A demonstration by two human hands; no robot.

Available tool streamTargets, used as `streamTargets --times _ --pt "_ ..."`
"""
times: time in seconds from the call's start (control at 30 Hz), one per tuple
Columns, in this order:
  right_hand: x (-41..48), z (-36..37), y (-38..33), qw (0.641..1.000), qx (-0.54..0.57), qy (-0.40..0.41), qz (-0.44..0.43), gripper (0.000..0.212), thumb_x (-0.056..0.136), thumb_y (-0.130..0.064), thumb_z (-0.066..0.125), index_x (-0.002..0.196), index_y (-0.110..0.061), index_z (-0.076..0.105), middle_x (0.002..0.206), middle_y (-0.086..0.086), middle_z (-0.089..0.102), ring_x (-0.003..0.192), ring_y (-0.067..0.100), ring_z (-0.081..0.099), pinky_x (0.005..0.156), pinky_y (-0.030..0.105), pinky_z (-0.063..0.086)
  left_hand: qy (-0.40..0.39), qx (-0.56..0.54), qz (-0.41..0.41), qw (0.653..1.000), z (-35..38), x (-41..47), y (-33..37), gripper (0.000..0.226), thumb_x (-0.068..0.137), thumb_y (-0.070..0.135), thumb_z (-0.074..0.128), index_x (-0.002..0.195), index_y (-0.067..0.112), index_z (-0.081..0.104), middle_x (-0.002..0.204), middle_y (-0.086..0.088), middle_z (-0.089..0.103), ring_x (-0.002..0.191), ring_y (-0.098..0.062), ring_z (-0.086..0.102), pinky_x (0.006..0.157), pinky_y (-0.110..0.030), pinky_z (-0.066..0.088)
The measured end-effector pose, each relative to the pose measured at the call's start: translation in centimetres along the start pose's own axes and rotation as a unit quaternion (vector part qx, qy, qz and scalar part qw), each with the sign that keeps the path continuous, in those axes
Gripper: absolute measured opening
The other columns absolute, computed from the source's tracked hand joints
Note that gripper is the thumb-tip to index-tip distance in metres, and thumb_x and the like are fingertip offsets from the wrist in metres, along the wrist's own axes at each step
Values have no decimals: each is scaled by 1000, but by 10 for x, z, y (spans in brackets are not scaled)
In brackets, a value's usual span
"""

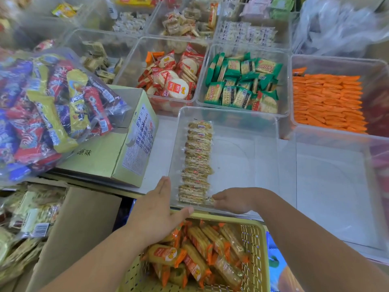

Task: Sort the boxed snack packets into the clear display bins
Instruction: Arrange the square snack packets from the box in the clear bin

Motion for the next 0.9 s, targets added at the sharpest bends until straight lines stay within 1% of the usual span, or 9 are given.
streamTargets --times 0.13,0.3,0.37,0.43,0.53,0.6,0.7,0.77,0.9 --pt "-3 0 1 1000 17 19 6 59 109 -47 31 158 -15 29 166 3 25 150 22 26 120 37 20 14 -29 0 999 -2 -1 0 114 85 85 41 164 16 -3 173 0 3 157 -21 18 123 -36 24" --pt "-18 -8 -1 992 36 112 35 62 108 -48 28 160 -14 22 167 5 20 152 23 23 121 34 20 71 -94 49 992 -12 -22 0 101 91 72 51 165 25 0 173 5 2 158 -16 6 128 -36 13" --pt "-31 -14 -6 986 28 155 47 62 108 -50 29 159 -15 25 166 6 25 151 24 26 119 34 23 104 -124 63 985 -20 -40 -7 92 92 69 52 164 32 8 171 11 5 157 -12 6 127 -37 14" --pt "-47 -23 -22 973 22 225 45 61 105 -54 33 157 -21 33 160 4 37 145 24 37 115 36 31 144 -151 77 975 -31 -64 -23 81 93 65 55 161 36 21 169 14 11 154 -8 10 126 -35 16" --pt "-71 -34 -78 931 34 363 -22 53 101 -54 45 148 -29 47 148 -4 53 135 19 48 109 34 38 239 -175 79 952 -53 -110 -62 63 93 59 61 149 32 48 158 13 36 144 -6 29 116 -22 22" --pt "-79 -27 -134 908 59 402 -106 48 99 -51 52 143 -31 53 144 -9 55 133 14 47 106 28 35 303 -187 56 933 -63 -140 -100 57 90 59 58 137 26 60 143 11 51 133 -6 41 111 -13 23" --pt "-76 8 -228 894 22 392 -216 43 98 -49 56 137 -34 56 138 -12 55 130 11 44 102 22 33 345 -213 -16 914 -57 -179 -175 45 89 60 58 128 37 57 129 17 52 124 -4 44 104 -27 38" --pt "-67 37 -283 896 -3 361 -258 44 98 -50 55 138 -32 55 142 -10 50 135 12 37 109 25 31 333 -211 -82 916 -45 -196 -229 47 90 55 66 133 39 54 131 14 52 125 -9 46 103 -35 43" --pt "-44 85 -371 889 -81 350 -285 48 96 -58 49 136 -34 58 152 -6 42 147 19 22 122 41 19 266 -154 -199 930 -24 -218 -332 72 84 54 75 144 24 50 135 -4 55 127 -26 52 105 -38 41"
Point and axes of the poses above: each hand's wrist, its own x-axis towards the middle knuckle, its own z-axis out of the palm, y = z × x, the point moved 7 cm from there along x, towards the middle knuckle
